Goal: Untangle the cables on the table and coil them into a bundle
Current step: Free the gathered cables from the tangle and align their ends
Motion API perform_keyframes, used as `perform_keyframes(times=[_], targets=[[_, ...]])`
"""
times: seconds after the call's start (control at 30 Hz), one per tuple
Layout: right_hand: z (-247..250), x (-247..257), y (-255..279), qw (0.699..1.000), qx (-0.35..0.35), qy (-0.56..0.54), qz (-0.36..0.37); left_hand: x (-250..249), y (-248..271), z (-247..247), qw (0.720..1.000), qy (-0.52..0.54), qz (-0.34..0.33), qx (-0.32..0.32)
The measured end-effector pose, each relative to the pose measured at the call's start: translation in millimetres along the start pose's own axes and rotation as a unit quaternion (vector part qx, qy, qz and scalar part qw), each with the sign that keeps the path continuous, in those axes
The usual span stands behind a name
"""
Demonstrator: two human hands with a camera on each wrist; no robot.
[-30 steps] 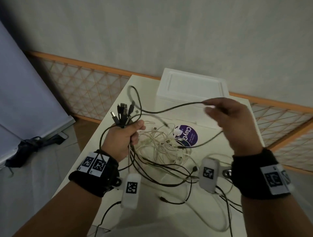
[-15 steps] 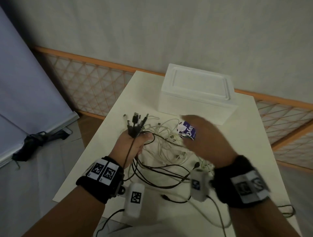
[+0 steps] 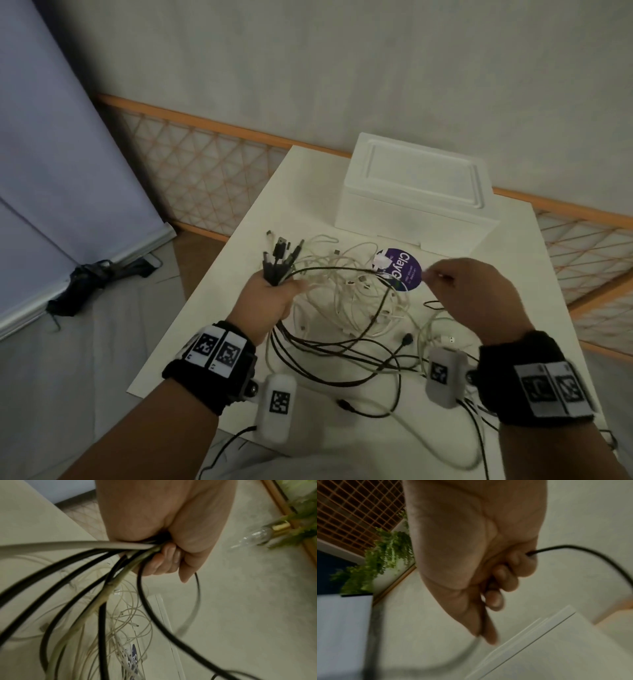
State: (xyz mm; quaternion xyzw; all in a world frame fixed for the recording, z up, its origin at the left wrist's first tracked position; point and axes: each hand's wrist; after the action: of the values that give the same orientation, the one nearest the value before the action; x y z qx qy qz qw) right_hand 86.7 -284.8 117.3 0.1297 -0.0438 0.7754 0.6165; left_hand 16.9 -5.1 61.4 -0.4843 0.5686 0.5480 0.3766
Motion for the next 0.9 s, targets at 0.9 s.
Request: perform_keyframes(times=[0.9], targets=[[-71,135,20,0.938,0.084,-0.149,0.302,-9,8,-16,0.938,0.339,-0.071,-0.011]])
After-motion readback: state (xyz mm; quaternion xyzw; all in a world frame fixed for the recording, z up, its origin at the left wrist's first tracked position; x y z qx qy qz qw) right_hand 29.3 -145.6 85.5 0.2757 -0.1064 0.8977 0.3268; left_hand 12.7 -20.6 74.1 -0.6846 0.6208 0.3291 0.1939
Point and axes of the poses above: each hand's wrist, its own y-axis away from the middle knuckle, its own z-axis out of the back of the hand, x = y × z, and after that the axes turned 10 degrees about x, right-handed
